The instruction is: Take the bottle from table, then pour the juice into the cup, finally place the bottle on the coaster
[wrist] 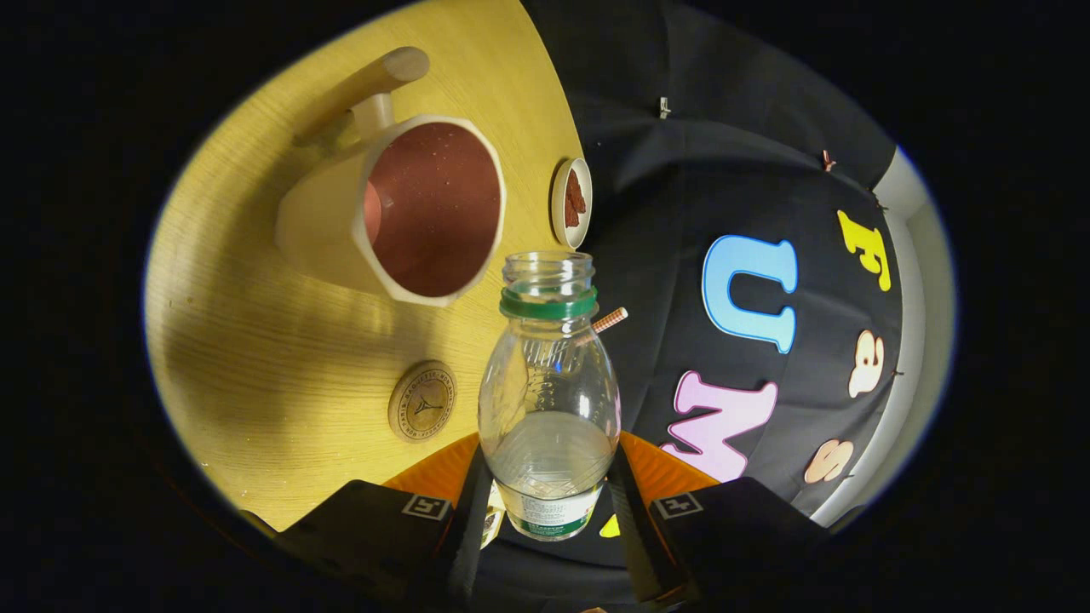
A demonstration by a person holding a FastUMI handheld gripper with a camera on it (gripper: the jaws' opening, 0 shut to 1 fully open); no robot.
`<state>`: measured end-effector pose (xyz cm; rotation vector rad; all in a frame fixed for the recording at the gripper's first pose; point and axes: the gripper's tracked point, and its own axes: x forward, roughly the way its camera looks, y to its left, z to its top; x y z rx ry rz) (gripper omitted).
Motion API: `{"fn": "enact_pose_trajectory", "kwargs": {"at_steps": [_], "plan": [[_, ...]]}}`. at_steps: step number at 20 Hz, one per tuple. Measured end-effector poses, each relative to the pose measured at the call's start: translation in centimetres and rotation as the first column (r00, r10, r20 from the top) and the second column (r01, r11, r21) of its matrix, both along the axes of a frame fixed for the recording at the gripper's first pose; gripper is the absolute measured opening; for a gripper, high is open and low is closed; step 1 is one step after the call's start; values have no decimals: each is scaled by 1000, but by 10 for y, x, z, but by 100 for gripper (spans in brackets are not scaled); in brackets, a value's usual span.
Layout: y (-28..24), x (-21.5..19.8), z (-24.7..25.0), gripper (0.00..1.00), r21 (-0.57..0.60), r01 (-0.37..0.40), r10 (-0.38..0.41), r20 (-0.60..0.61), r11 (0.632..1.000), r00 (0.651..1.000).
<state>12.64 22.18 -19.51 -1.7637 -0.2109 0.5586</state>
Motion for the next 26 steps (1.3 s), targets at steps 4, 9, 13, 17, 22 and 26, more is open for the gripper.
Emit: {"fn": "enact_pose_trajectory", "kwargs": {"at_steps": [4, 9, 13, 17, 22, 26], "plan": [[2, 1, -2, 71, -32, -11, 12, 13, 999, 1000], [3, 3, -4, 71, -63, -21, 23, 23, 998, 999], [6, 3, -4, 71, -84, -39, 42, 32, 996, 999], [6, 2, -2, 71, -108, -53, 57, 34, 993, 998], [9, 0, -1, 71, -136, -79, 86, 46, 988, 995], [9, 4, 4, 71, -174, -87, 98, 58, 981, 993]]}}
